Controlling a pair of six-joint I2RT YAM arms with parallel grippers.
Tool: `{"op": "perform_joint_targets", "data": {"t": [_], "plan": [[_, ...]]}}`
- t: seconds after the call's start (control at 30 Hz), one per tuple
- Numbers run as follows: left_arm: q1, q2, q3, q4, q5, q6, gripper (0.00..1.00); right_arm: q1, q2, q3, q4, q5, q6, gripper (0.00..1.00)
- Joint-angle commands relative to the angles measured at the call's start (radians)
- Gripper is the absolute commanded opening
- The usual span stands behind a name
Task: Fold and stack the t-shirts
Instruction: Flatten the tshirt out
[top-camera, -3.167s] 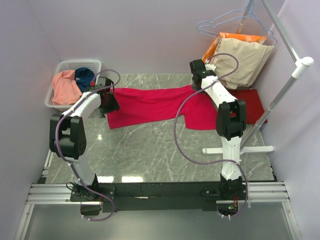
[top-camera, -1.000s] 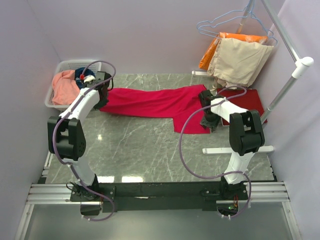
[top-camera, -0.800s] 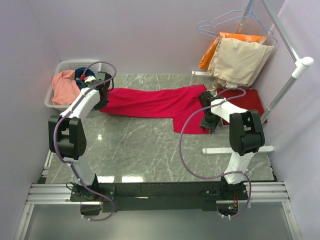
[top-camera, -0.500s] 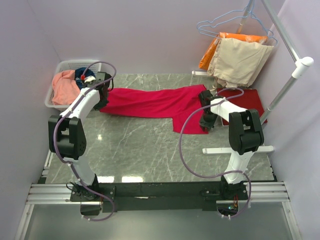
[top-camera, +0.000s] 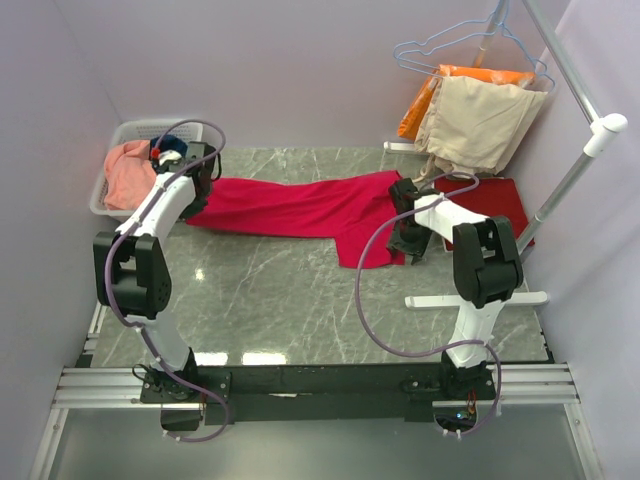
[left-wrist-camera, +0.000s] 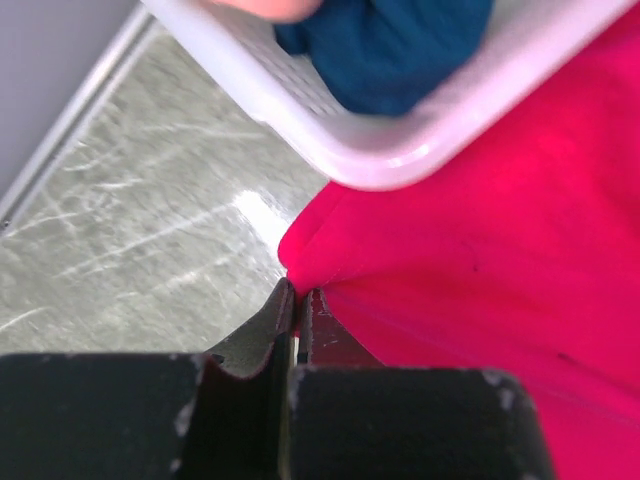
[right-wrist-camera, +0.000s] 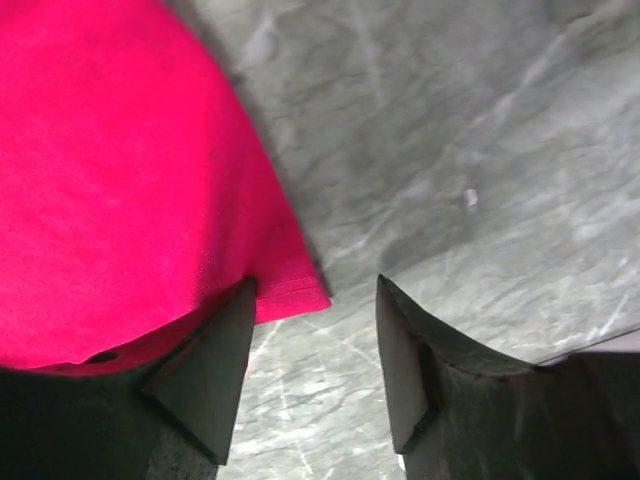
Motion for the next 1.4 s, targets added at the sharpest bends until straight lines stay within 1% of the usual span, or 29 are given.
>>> {"op": "perform_joint_targets", "data": {"t": [0.0, 0.13, 0.27, 0.3, 0.33, 0.37, 0.5, 0.57, 0.7, 0.77, 0.8, 0.87, 0.93, 1.03, 1.1, 1.23, 1.37], "plan": [[0.017, -0.032, 0.066, -0.043, -0.093, -0.033, 0.01, 0.03, 0.057, -0.002, 0.018, -0.032, 0.029, 0.56], [0.024, -0.035, 0.095, -0.061, -0.108, -0.043, 0.01, 0.047, 0.076, 0.021, 0.005, -0.038, 0.026, 0.36], [0.031, -0.047, 0.104, -0.067, -0.116, -0.04, 0.01, 0.053, 0.09, 0.047, 0.003, -0.058, 0.019, 0.13], [0.034, -0.054, 0.106, -0.072, -0.118, -0.038, 0.01, 0.053, 0.093, 0.049, 0.004, -0.06, 0.017, 0.1], [0.035, -0.057, 0.106, -0.069, -0.118, -0.036, 0.01, 0.055, 0.093, 0.055, 0.004, -0.064, 0.017, 0.02], [0.038, -0.06, 0.104, -0.066, -0.113, -0.03, 0.01, 0.055, 0.093, 0.06, 0.001, -0.063, 0.017, 0.0], [0.046, -0.084, 0.089, -0.055, -0.095, -0.021, 0.01, 0.061, 0.071, 0.097, -0.028, -0.029, 0.022, 0.0], [0.051, -0.095, 0.086, -0.043, -0.069, -0.01, 0.01, 0.064, 0.038, 0.129, -0.052, 0.029, 0.025, 0.0], [0.052, -0.136, 0.098, -0.017, -0.018, 0.017, 0.01, 0.064, -0.115, 0.198, -0.098, 0.146, 0.009, 0.0], [0.052, -0.153, 0.107, 0.002, 0.005, 0.037, 0.01, 0.062, -0.169, 0.257, -0.126, 0.187, -0.006, 0.0], [0.052, -0.169, 0.118, 0.005, 0.034, 0.043, 0.01, 0.062, -0.217, 0.277, -0.132, 0.213, -0.014, 0.0], [0.052, -0.181, 0.13, 0.014, 0.065, 0.066, 0.01, 0.062, -0.265, 0.34, -0.144, 0.239, -0.03, 0.0], [0.052, -0.198, 0.146, 0.035, 0.128, 0.089, 0.01, 0.061, -0.33, 0.403, -0.146, 0.276, -0.038, 0.0], [0.051, -0.224, 0.164, 0.065, 0.203, 0.132, 0.01, 0.061, -0.411, 0.464, -0.111, 0.307, -0.07, 0.0], [0.051, -0.253, 0.173, 0.103, 0.234, 0.149, 0.01, 0.061, -0.474, 0.477, -0.074, 0.313, -0.102, 0.0], [0.051, -0.305, 0.203, 0.17, 0.327, 0.186, 0.01, 0.061, -0.566, 0.488, 0.041, 0.286, -0.17, 0.0], [0.051, -0.368, 0.258, 0.247, 0.414, 0.2, 0.01, 0.061, -0.644, 0.508, 0.086, 0.27, -0.198, 0.0]]}}
